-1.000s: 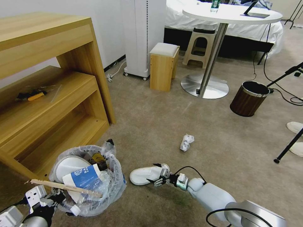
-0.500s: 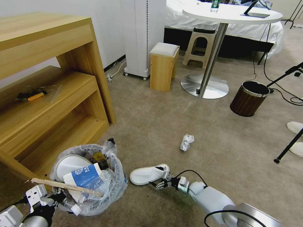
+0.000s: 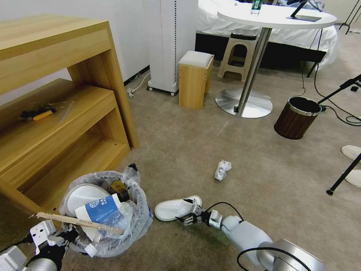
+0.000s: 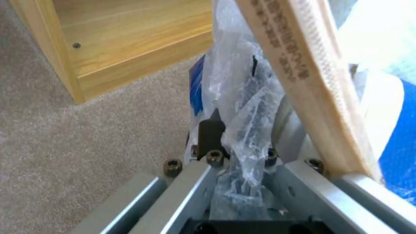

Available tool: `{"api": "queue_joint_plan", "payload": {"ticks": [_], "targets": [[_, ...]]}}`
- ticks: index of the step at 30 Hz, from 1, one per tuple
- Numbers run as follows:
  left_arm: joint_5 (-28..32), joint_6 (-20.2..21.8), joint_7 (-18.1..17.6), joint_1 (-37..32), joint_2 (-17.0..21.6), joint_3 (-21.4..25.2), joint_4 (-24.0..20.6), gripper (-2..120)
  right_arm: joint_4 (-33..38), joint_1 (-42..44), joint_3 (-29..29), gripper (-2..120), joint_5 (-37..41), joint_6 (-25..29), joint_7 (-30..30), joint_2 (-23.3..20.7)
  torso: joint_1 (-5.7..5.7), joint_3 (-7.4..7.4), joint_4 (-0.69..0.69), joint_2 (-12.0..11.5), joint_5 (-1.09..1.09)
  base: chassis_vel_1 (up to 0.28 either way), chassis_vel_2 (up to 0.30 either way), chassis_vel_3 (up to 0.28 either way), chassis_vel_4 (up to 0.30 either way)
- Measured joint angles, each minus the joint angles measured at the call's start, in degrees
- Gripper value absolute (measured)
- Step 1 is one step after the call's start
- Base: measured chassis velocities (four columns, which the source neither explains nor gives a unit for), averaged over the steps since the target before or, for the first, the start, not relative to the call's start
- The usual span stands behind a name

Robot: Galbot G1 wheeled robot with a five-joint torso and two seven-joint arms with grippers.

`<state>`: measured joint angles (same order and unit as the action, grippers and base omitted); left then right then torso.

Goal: Pick up the trash bin and place the garbage on the floor into it.

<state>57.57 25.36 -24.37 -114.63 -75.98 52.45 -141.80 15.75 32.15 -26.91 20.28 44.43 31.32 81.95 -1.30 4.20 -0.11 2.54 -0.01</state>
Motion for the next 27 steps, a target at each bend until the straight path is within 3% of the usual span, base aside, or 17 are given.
{"api": "queue_joint_plan", "payload": {"ticks": [27], "targets": [[0.1, -0.4, 0.0, -0.6, 0.0, 0.1, -0.8, 0, -2.8, -1.2, 2.7, 99, -5.1, -0.5, -0.3, 3.1, 0.0, 0.0, 0.0, 0.0, 0.0, 0.0, 0.0, 0.0, 0.0]]}}
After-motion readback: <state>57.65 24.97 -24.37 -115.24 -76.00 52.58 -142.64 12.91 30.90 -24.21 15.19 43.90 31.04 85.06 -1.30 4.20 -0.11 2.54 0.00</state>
